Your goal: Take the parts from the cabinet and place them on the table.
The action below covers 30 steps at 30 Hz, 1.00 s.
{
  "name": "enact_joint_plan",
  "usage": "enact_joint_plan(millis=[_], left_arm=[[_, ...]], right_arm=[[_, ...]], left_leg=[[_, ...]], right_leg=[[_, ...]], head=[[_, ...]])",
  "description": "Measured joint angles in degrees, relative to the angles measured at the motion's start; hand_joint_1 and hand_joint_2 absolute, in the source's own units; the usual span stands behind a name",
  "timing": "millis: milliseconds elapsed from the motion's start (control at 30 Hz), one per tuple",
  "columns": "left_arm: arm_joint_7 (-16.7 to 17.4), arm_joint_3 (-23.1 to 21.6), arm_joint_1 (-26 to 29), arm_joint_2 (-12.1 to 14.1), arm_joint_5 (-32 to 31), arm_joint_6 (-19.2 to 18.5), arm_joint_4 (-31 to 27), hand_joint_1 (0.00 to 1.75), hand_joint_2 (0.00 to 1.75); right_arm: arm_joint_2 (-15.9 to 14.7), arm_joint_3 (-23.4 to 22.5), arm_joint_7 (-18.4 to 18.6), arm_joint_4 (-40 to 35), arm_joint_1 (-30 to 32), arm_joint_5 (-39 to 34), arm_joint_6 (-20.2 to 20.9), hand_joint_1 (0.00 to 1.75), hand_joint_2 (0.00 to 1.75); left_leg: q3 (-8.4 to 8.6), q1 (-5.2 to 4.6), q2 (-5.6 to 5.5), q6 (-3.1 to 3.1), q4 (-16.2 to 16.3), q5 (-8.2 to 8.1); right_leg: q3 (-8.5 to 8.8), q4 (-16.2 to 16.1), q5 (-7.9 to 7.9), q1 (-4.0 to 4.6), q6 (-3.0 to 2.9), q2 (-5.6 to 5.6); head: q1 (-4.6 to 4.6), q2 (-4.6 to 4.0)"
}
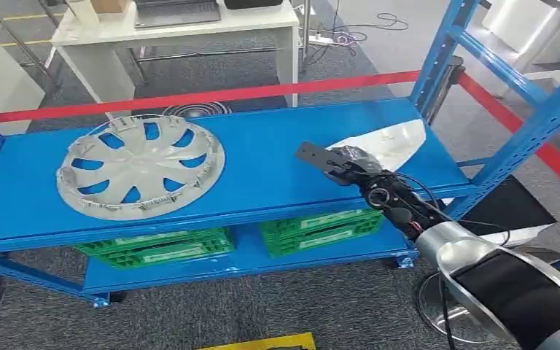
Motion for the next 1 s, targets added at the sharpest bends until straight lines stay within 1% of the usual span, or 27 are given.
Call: enact_joint_plan(millis=[67,100,167,233,300,467,667,800,933,1000], left_arm=[[0.02,0.39,0.0,0.02,0.13,0.15,0.0,0.0,1.75],[0.02,0.48,0.0,0.0,0.15,0.28,0.0,0.0,1.75],[0.07,0.63,0.0,0.0,0.15,0.57,0.0,0.0,1.75],[0.07,0.92,-0.02,0.0,0.11,0.7,0.0,0.0,1.75],[0.07,1.0,-0.01,-0.02,-0.04,0.72,0.0,0.0,1.75],[0.07,1.53,-0.01,-0.02,-0.42,0.96,0.0,0.0,1.75],[0.07,2.1,0.0,-0.04,-0.7,1.05,0.0,0.0,1.75],[0.07,2.25,-0.01,-0.09,-0.85,1.07,0.0,0.0,1.75],[0.13,2.36,-0.03,-0.11,-0.9,1.09,0.0,0.0,1.75],[0.17,2.49,-0.03,-0.11,-0.96,1.2,0.0,0.0,1.75]], right_arm=[[0.0,0.04,-1.54,-0.48,0.17,0.26,-1.54,1.75,1.75],[0.0,0.04,-3.02,-0.87,0.42,0.99,-3.09,1.75,1.75],[0.0,0.0,-7.44,-2.39,1.22,2.62,-7.77,1.75,1.75],[0.0,-0.07,-10.53,-4.62,1.96,4.09,-11.93,1.75,1.75],[0.0,-0.15,-11.08,-7.04,2.5,4.96,-13.66,1.75,1.75],[0.0,-0.41,-12.54,-12.69,4.24,5.77,-16.08,1.75,1.75],[0.0,-0.7,-13.07,-20.0,5.52,8.18,-19.36,1.75,1.75],[0.0,-0.72,-13.53,-23.52,6.02,9.09,-20.54,1.75,1.75],[0.15,-0.68,-17.2,-26.7,6.8,6.87,-21.74,1.75,1.75],[0.44,-0.48,-19.55,-28.25,7.14,4.08,-20.82,1.75,1.75]], left_leg=[[-0.01,0.0,0.0,0.0,0.0,0.0],[-0.01,0.0,0.0,0.0,0.0,0.0],[-0.04,0.0,0.0,0.0,0.0,0.0],[-0.03,0.0,0.0,0.0,0.0,0.0],[-0.03,0.0,0.0,0.01,0.0,0.0],[-0.05,0.0,0.0,0.02,0.0,-0.01],[-0.05,0.0,-0.01,0.02,0.0,-0.01],[-0.04,-0.01,0.0,0.03,0.0,-0.01],[-0.1,0.0,0.0,0.04,0.0,-0.02],[-0.1,-0.01,0.0,0.05,0.0,-0.03]], right_leg=[[0.0,0.0,0.0,0.0,0.0,0.0],[0.0,0.01,0.0,0.0,0.0,0.0],[-0.02,0.01,0.0,0.0,0.0,0.0],[-0.02,0.01,0.0,0.0,0.0,0.0],[-0.02,0.0,0.0,0.0,0.0,0.0],[-0.02,0.0,0.0,0.0,0.0,0.0],[-0.02,0.0,0.0,0.0,0.0,-0.01],[-0.02,0.0,0.0,0.0,0.0,-0.01],[-0.01,0.0,0.0,0.0,0.0,-0.01],[-0.01,0.0,0.0,0.0,0.0,-0.01]], head=[[0.0,0.0],[0.0,0.0],[0.0,0.0],[0.0,0.0],[0.0,0.0],[0.0,0.0],[0.0,0.0],[0.0,0.0],[0.0,0.0],[0.0,0.0]])
